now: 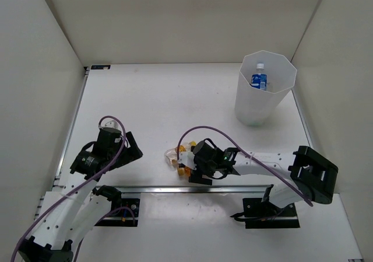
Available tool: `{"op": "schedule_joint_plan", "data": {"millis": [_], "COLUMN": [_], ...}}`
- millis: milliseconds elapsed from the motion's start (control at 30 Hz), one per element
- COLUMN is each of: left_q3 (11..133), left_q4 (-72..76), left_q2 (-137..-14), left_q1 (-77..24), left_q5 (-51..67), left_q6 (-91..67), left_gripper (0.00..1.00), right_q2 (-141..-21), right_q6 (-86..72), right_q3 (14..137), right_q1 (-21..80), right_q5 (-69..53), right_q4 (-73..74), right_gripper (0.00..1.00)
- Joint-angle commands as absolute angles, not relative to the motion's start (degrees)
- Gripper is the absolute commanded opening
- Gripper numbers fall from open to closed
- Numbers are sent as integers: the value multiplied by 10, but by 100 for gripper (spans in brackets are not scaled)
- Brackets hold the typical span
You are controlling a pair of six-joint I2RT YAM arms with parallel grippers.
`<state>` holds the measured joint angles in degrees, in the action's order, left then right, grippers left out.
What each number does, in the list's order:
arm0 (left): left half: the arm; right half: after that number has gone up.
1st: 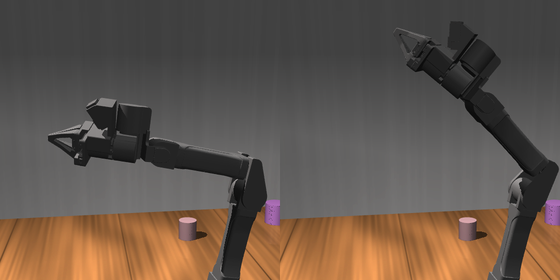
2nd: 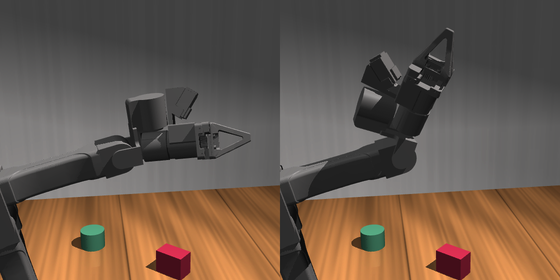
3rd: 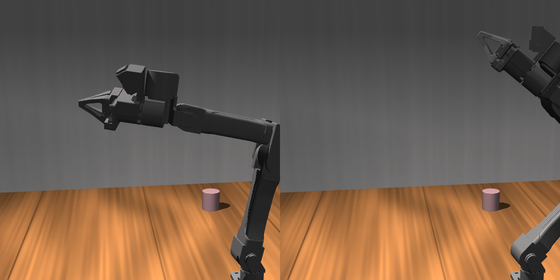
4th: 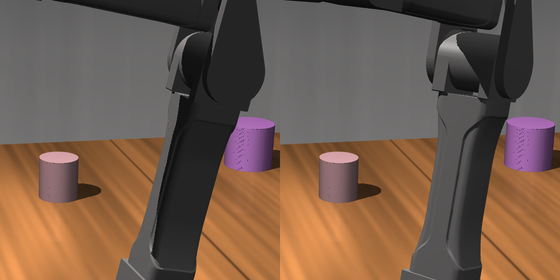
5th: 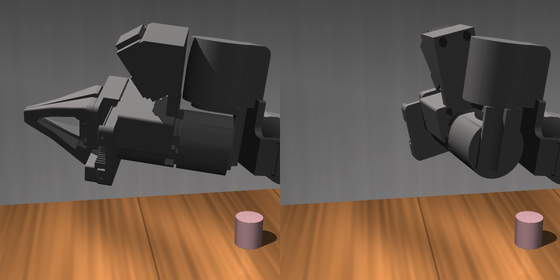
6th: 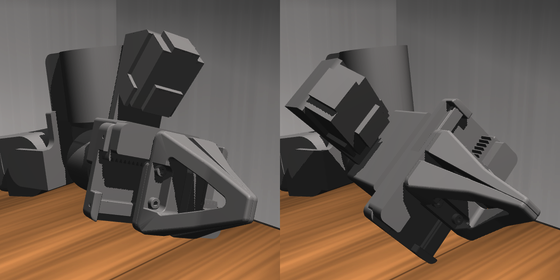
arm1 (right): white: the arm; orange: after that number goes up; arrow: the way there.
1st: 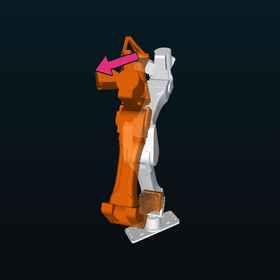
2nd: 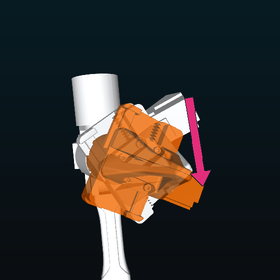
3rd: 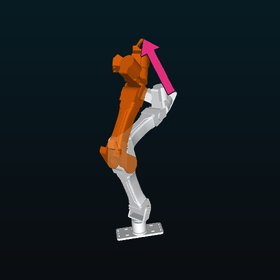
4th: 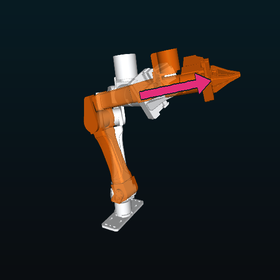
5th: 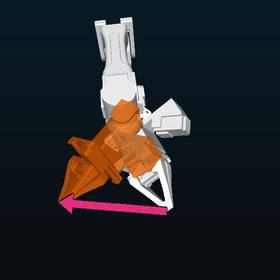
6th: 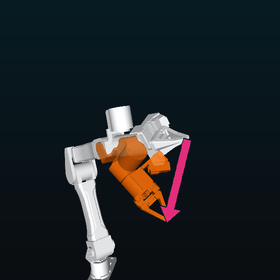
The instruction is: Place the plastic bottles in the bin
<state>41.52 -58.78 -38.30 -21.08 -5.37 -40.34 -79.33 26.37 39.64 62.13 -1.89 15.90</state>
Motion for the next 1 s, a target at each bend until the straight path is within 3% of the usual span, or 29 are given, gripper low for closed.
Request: {"op": "schedule_joint_plan", "data": {"millis": [0,167,333,567,667,767,967], "left_q3": [419,415,405,403,397,396,403], "left_q4": [-590,-584,-577,-570,-555,-541,-519], "left_q2": [-386,-383,-382,-397,-406,-417,-442], "left_q1": [-213,-208,-211,-207,-202,-200,-190], "left_q5": [-55,-55,-50,-52,-47,-42,-36], "left_q6": [-408,-406,-401,-390,-387,-387,-380], "left_gripper": [99,99,99,99,99,98,99], "right_q2": [-820,-831,-796,-728,-678,-636,-649], "right_q6": [275,259,257,256,262,273,251], "right_q3": [406,412,397,465,512,588,747], "right_q1": [622,627,642,660,628,505,228], "right_q5": [-7,9,19,72,121,142,38], "right_q4": [116,123,107,208,236,230,201], "right_gripper": [92,75,49,33,33,33,36]}}
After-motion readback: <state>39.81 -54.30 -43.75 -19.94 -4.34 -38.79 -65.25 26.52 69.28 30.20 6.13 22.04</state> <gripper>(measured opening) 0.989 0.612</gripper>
